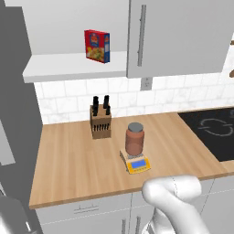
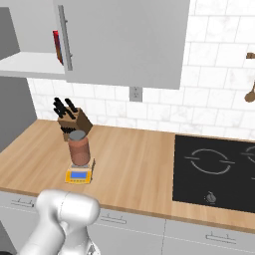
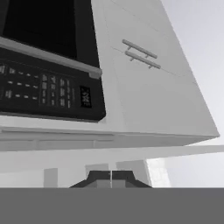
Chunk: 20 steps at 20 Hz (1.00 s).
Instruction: Pick the honey bottle and place it on the digital scale for weighing, and close the cabinet.
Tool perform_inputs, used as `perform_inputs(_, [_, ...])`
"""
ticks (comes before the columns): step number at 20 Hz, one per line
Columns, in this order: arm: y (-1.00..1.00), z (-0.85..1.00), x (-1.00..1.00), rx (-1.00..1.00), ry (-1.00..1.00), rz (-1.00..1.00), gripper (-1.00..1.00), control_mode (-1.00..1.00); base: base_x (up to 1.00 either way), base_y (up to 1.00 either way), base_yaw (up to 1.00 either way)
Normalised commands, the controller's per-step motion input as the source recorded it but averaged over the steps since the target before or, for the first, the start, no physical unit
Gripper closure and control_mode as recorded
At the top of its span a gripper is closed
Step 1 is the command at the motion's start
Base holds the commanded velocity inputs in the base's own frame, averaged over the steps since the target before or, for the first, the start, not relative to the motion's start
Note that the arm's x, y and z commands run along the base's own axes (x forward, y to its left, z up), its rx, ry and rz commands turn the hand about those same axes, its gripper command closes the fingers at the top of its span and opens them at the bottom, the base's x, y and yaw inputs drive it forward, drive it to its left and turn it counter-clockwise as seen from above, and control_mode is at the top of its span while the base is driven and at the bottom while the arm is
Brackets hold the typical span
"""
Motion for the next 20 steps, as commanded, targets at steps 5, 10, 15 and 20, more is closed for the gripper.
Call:
perform_inputs(5, [0.55,0.10,0.11,-0.04,0.09,-0.18,1.00,-1.00,0.00,0.00,0.00])
perform_inputs(10, [0.23,-0.04,0.46,0.12,0.18,-0.16,1.00,-1.00,0.00,0.00,0.00])
perform_inputs(15, [0.27,-0.36,0.81,0.07,0.22,-0.16,1.00,-1.00,0.00,0.00,0.00])
perform_inputs(20, [-0.08,-0.37,0.95,0.02,0.16,-0.09,1.00,-1.00,0.00,0.00,0.00])
